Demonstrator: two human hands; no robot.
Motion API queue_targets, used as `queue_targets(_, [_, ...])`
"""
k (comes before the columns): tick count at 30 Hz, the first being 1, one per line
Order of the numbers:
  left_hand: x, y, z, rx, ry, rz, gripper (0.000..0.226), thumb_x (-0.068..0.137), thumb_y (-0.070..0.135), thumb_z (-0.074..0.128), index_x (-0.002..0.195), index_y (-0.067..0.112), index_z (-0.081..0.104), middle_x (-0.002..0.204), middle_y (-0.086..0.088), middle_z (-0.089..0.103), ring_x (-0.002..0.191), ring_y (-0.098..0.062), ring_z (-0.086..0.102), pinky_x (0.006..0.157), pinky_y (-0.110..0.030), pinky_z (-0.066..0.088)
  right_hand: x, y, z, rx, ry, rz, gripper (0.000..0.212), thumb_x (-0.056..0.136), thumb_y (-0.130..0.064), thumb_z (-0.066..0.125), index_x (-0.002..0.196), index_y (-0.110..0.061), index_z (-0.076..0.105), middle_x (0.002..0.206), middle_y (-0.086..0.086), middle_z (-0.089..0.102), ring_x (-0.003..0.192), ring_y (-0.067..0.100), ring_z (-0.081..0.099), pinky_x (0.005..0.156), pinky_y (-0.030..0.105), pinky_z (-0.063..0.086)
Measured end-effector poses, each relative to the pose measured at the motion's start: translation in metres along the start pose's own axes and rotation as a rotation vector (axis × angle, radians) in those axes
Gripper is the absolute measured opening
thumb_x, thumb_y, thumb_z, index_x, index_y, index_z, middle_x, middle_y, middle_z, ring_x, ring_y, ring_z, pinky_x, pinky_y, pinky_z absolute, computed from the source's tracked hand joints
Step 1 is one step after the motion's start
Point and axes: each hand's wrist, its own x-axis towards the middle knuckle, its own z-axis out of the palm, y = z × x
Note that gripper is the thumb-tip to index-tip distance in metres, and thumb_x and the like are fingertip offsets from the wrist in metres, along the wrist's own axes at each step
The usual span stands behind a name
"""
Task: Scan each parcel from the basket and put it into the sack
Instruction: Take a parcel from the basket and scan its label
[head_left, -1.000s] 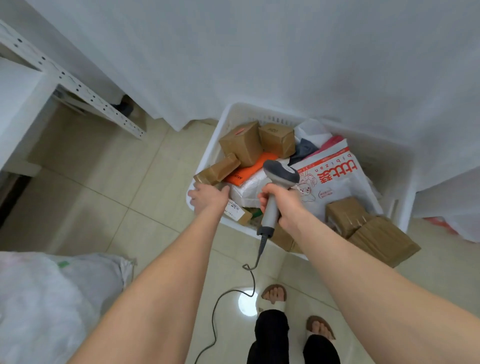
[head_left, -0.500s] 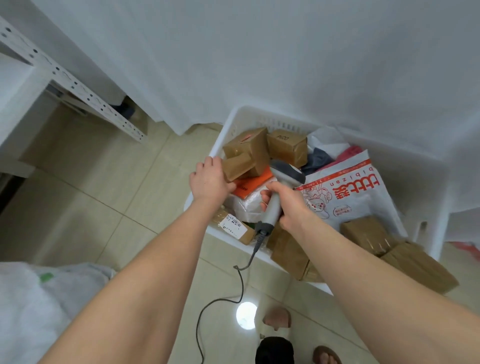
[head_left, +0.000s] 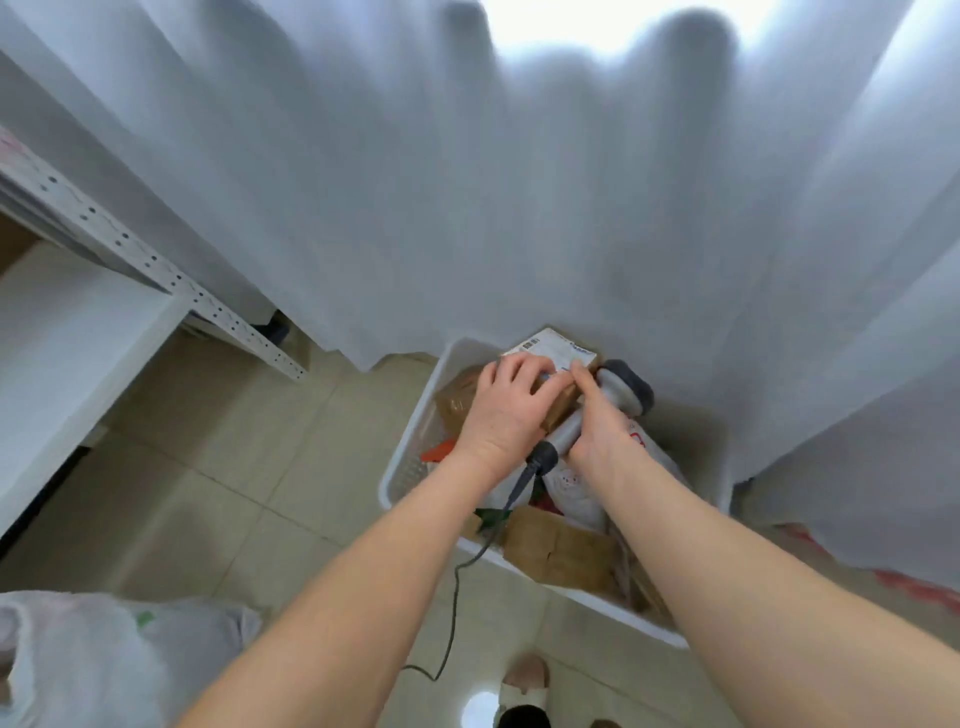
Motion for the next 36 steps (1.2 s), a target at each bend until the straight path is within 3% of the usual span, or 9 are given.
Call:
queue_targets(3, [0.001,0.018,-0.031,-0.005,-0.004,0.104,0.067,0.062,0.006,0.076,0.125,0.014,0.056,0.124,-0.015,0.055,0.11,-0.033,0.055,0.094,-0.047,0.047,-0.049,-0.031,-0.01,0.03,0.075,-0.007,0.041,0.082,-0.027,0.076,0.113,-0.008,0.058,0.102,0.012,0.069,0.086,0.026,0.068,0.082,0.041,0.056])
queue_targets(5, [0.002,0.025,-0.058,-0.086,-0.064,-0.032,0.062,0.074,0.008,0.067,0.133,0.013,0.05,0.136,-0.016,0.045,0.12,-0.033,0.049,0.103,-0.044,0.042,-0.069,-0.047,-0.02,0.03,0.109,-0.055,0.047,0.077,-0.015,0.079,0.118,-0.007,0.057,0.106,0.015,0.071,0.09,0.029,0.07,0.08,0.042,0.058])
queue_targets(10, [0.02,0.06,-0.134,-1.247,-0.296,-1.098,0.04,0.099,0.039,0.041,0.132,0.019,0.051,0.128,-0.009,0.059,0.118,-0.028,0.055,0.099,-0.045,0.046,-0.12,-0.077,-0.034,-0.047,0.038,-0.125,0.051,0.076,-0.008,0.079,0.122,-0.008,0.059,0.11,0.011,0.072,0.094,0.025,0.071,0.082,0.039,0.058])
queue_targets(12, [0.019,0.073,-0.148,-1.426,-0.39,-1.076,0.041,0.095,0.042,0.051,0.128,0.017,0.054,0.115,-0.01,0.067,0.107,-0.028,0.063,0.09,-0.048,0.052,-0.139,-0.084,-0.038,-0.08,0.007,-0.172,0.046,0.076,-0.008,0.08,0.118,-0.007,0.062,0.109,0.012,0.072,0.093,0.026,0.071,0.081,0.041,0.058])
queue_targets(16, [0.021,0.091,-0.171,-1.481,-0.172,-1.063,0.038,0.094,0.02,0.06,0.13,0.008,0.052,0.101,-0.005,0.069,0.088,-0.015,0.066,0.069,-0.033,0.058,-0.171,-0.099,-0.045,-0.143,0.017,-0.265,0.046,0.081,-0.021,0.078,0.12,-0.007,0.058,0.109,0.007,0.07,0.094,0.023,0.067,0.093,0.046,0.054])
queue_targets(18, [0.02,0.098,-0.183,-1.467,-0.099,-1.079,0.038,0.094,0.015,0.06,0.129,0.004,0.05,0.101,-0.005,0.066,0.082,-0.013,0.064,0.063,-0.029,0.058,-0.186,-0.108,-0.051,-0.192,0.024,-0.277,0.032,0.086,-0.019,0.073,0.112,-0.008,0.059,0.089,0.005,0.065,0.074,0.017,0.06,0.08,0.037,0.056])
queue_targets(21, [0.019,0.102,-0.194,-1.44,-0.072,-1.126,0.036,0.093,0.005,0.057,0.128,-0.001,0.049,0.111,-0.013,0.064,0.08,-0.016,0.064,0.063,-0.03,0.057,-0.213,-0.122,-0.058,-0.282,-0.078,-0.278,0.009,0.088,-0.012,0.066,0.093,-0.007,0.06,0.063,0.005,0.053,0.052,0.015,0.047,0.052,0.028,0.043])
queue_targets(29, [0.017,0.111,-0.216,-1.303,0.056,-1.194,0.067,0.083,0.013,0.073,0.14,0.003,0.038,0.119,-0.015,0.063,0.092,-0.022,0.066,0.077,-0.043,0.058,-0.274,-0.146,-0.055,-0.557,-0.245,-0.344,0.005,0.091,-0.01,0.063,0.092,-0.007,0.06,0.058,0.005,0.056,0.045,0.012,0.045,0.046,0.024,0.04])
queue_targets(36, [0.029,0.122,-0.228,-1.43,0.204,-1.258,0.025,0.087,0.004,0.066,0.108,0.0,0.053,0.111,-0.019,0.067,0.089,-0.024,0.067,0.075,-0.039,0.058,-0.296,-0.16,-0.062,-0.637,-0.329,-0.295,0.011,0.091,-0.018,0.064,0.097,-0.01,0.061,0.061,0.005,0.058,0.05,0.013,0.049,0.05,0.025,0.044])
